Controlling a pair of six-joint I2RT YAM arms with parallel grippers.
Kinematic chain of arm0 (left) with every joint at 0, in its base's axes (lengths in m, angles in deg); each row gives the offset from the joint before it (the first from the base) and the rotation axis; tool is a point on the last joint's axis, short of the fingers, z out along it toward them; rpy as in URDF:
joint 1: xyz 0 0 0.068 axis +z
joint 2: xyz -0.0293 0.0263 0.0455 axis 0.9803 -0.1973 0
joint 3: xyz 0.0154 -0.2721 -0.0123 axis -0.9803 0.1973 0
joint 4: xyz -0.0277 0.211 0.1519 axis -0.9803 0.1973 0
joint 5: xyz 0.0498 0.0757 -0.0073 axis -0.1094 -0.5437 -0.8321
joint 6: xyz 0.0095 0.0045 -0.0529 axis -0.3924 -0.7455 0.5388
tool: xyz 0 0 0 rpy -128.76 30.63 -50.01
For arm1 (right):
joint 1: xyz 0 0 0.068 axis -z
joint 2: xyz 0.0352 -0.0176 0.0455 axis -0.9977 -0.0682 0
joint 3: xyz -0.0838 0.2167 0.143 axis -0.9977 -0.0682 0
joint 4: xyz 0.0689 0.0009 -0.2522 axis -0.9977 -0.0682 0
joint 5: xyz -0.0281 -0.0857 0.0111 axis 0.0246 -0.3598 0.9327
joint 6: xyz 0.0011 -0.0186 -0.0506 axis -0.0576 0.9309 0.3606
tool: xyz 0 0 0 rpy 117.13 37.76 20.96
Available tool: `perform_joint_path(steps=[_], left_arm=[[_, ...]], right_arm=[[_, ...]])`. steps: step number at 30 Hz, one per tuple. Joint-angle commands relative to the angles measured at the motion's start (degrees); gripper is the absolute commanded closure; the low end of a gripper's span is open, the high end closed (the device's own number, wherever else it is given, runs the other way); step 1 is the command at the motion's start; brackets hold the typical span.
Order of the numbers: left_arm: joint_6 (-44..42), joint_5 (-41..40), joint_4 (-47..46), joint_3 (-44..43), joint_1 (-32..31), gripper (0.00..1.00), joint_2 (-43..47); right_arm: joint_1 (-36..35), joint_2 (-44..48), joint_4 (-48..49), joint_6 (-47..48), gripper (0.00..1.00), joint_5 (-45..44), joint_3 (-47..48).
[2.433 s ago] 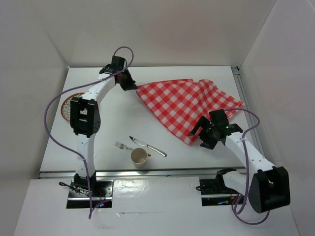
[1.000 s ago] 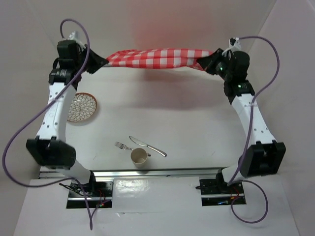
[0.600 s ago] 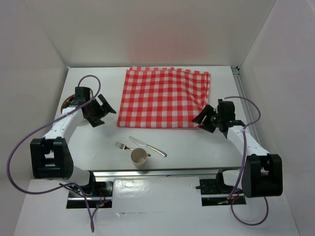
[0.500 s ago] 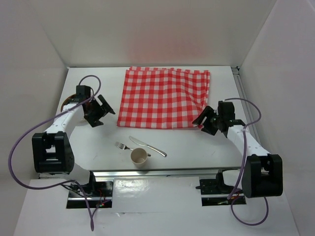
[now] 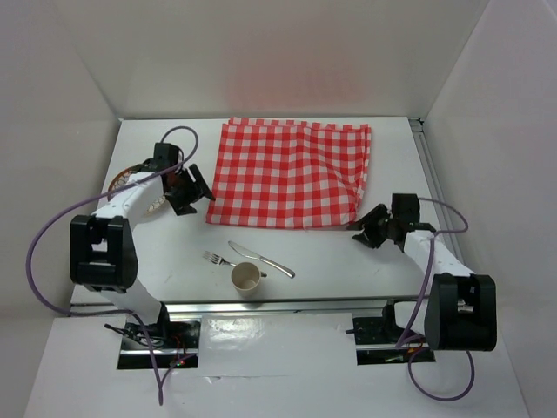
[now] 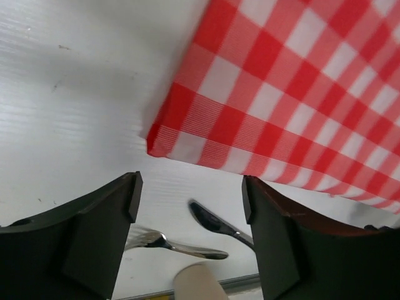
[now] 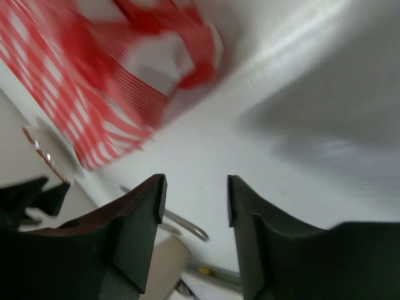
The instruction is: Set the dinner table for one person
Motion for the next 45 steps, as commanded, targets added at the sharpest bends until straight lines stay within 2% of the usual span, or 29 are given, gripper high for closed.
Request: perform_joint_path(steps=[1,3,4,10,13,14,16,17,18,26,29,32,35,37,39,40,41,43,44,45], left_arm=[[-0.5,0.9,0.9,0.7,-0.5,0.15,-3.5],[0.1,0.2,1.5,1.3,-1.2,0.10,-5.5],[0.8,0.2,0.9,1.9,-1.2,0.08,-6.1],[2.9,0.8,-2.2,3.2,-1.8,0.08,-12.4],[3.6,1.6,-5.0,3.2,-2.3,0.15,-14.6],[3.6,1.6,-5.0,1.6,-2.3,0.21,-16.7],[3.6,1.6,-5.0,0.0,-2.3,0.47,-18.2],[3.6,1.6,-4.4,-0.6,-2.3,0.67,-18.2],[4.1,1.1,-3.7,-2.1,-2.3,1.00,-18.8],[4.7,-1.4,-1.5,-3.8,-2.3,1.00,-14.4],[4.7,-2.6,-0.8,-5.1,-2.3,1.00,-12.8],[4.7,-3.7,-0.2,-5.1,-2.3,1.00,-11.4],[4.7,-3.7,0.3,-5.6,-2.3,1.00,-10.2],[4.7,-3.7,0.8,-6.2,-2.3,1.00,-10.2],[4.7,-3.7,2.0,-8.5,-2.3,1.00,-9.6],[4.7,-3.7,2.0,-9.7,-1.8,1.00,-9.6],[4.2,-3.7,2.9,-11.2,-1.3,1.00,-9.6],[4.2,-3.7,5.5,-17.2,-0.4,1.00,-9.6],[3.7,-3.0,6.3,-19.4,0.2,1.00,-9.1],[3.7,-3.0,7.0,-21.6,1.6,1.00,-9.1]], right_arm=[[0.5,2.6,12.7,-8.9,0.43,10.4,-5.0],[0.5,2.6,13.5,-9.5,0.28,11.3,-5.0],[0.5,2.6,13.5,-9.5,0.26,11.3,-5.0],[1.8,4.0,19.8,-16.1,0.18,13.4,-8.7],[2.4,5.3,23.3,-18.7,0.17,12.7,-10.9],[2.4,5.3,24.2,-20.3,0.17,12.0,-11.4],[2.4,3.9,26.6,-21.8,0.17,11.4,-12.7],[2.4,3.3,27.2,-21.8,0.17,11.4,-12.7],[2.4,2.7,27.9,-23.2,0.17,10.7,-12.7],[2.4,-3.2,34.0,-24.7,0.18,5.6,-12.0],[2.4,-6.9,32.2,-24.1,0.20,4.0,-9.3],[2.4,-8.7,37.1,-24.9,0.21,2.6,-9.8],[2.4,-10.3,38.5,-26.4,0.28,1.2,-9.3],[2.4,-12.4,37.6,-25.6,0.42,-0.3,-5.8],[2.4,-12.9,34.4,-23.9,0.60,-3.0,-2.6],[2.4,-13.5,31.7,-23.0,0.80,-4.2,1.5],[2.4,-14.0,30.6,-21.8,0.89,-5.0,4.1],[2.4,-14.9,27.1,-15.9,0.99,-7.2,10.9],[2.4,-15.6,23.1,-13.5,1.00,-7.2,18.8],[2.4,-17.0,21.2,-11.2,1.00,-7.2,22.7]])
